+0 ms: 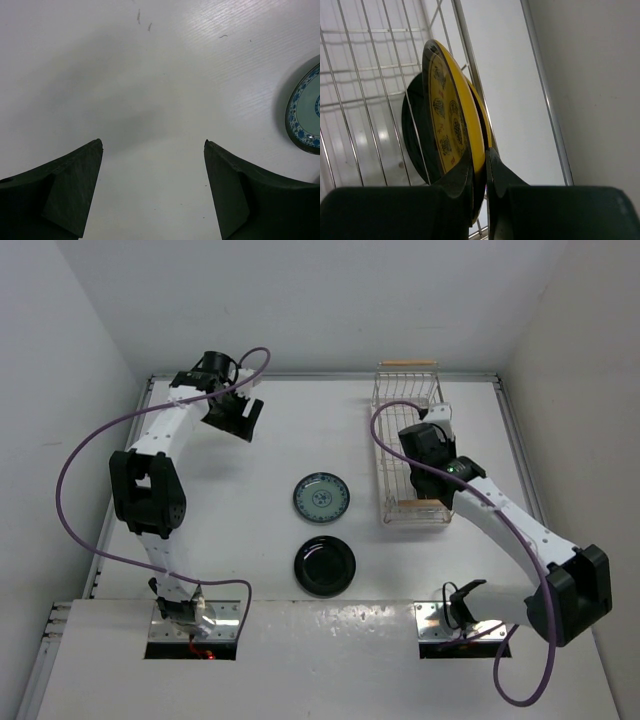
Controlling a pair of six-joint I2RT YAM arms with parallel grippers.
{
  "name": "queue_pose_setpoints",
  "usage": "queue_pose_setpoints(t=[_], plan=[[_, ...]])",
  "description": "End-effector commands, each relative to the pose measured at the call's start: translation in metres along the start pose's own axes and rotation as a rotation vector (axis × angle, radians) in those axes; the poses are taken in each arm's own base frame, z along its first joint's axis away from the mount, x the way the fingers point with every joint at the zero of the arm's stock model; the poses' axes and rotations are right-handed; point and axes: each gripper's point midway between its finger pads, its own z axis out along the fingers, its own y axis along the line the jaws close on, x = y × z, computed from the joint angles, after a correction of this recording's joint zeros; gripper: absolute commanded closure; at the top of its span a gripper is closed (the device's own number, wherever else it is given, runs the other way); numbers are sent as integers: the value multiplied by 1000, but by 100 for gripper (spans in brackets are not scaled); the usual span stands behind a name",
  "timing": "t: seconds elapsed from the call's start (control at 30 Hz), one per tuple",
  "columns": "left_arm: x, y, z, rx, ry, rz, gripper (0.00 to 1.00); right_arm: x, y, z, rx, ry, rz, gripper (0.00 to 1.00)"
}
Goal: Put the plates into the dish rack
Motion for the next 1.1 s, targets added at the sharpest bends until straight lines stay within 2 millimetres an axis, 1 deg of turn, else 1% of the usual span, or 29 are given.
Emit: queue_pose_setpoints(t=[0.0, 0.07, 0.1, 0.17, 0.27, 0.33, 0.37, 0.43, 0.5, 0.53, 0.63, 0.67, 0.73, 0.77, 0.8, 0.87, 0.9, 1.0, 1.07], plan=[[-5, 2, 1, -14, -18, -15, 13, 6, 0, 0, -21, 21, 39, 100], [-5, 2, 1, -14, -18, -15, 13, 14, 3, 2, -45, 50, 41, 100], [-2, 1, 2, -11, -9, -16, 13, 14, 5, 3, -56, 53, 61, 100], [-2, 1, 2, -11, -9, -16, 13, 19, 10, 3, -94, 64, 78, 100], [-2, 1, 2, -11, -9, -16, 13, 20, 16, 2, -130, 55, 90, 100], [-2, 1, 2, -11, -9, -16, 13, 16, 16, 1, -145, 33, 106, 100], [-2, 1, 2, -11, -9, -16, 13, 20, 15, 2, -143, 37, 102, 100], [-2, 1, 2, -11, -9, -16, 13, 20, 15, 2, -151, 26, 100, 100], [-2, 1, 2, -11, -9, -16, 13, 27, 17, 4, -154, 44, 89, 100], [-2, 1, 2, -11, -9, -16, 13, 28, 19, 5, -161, 44, 87, 100], [-2, 1, 2, -11, -9, -16, 13, 22, 13, 3, -144, 27, 95, 100], [-2, 1, 2, -11, -9, -16, 13, 11, 9, 0, -135, 1, 110, 100], [-2, 1, 2, -11, -9, -16, 13, 0, 0, -3, -112, -31, 109, 100], [-2, 1, 2, -11, -9, -16, 13, -11, -4, -6, -111, -55, 98, 100], [0, 1, 6, -9, 0, -17, 13, -14, -6, -8, -106, -64, 98, 100], [0, 1, 6, -9, 0, -17, 13, -20, -5, -12, -115, -79, 103, 100], [0, 1, 6, -9, 0, -17, 13, -21, -6, -13, -114, -83, 111, 100], [0, 3, 6, -18, 2, -17, 13, -18, 4, -14, -146, -74, 115, 100], [1, 4, 6, -27, 5, -17, 13, -4, 10, -9, -146, -40, 110, 100]])
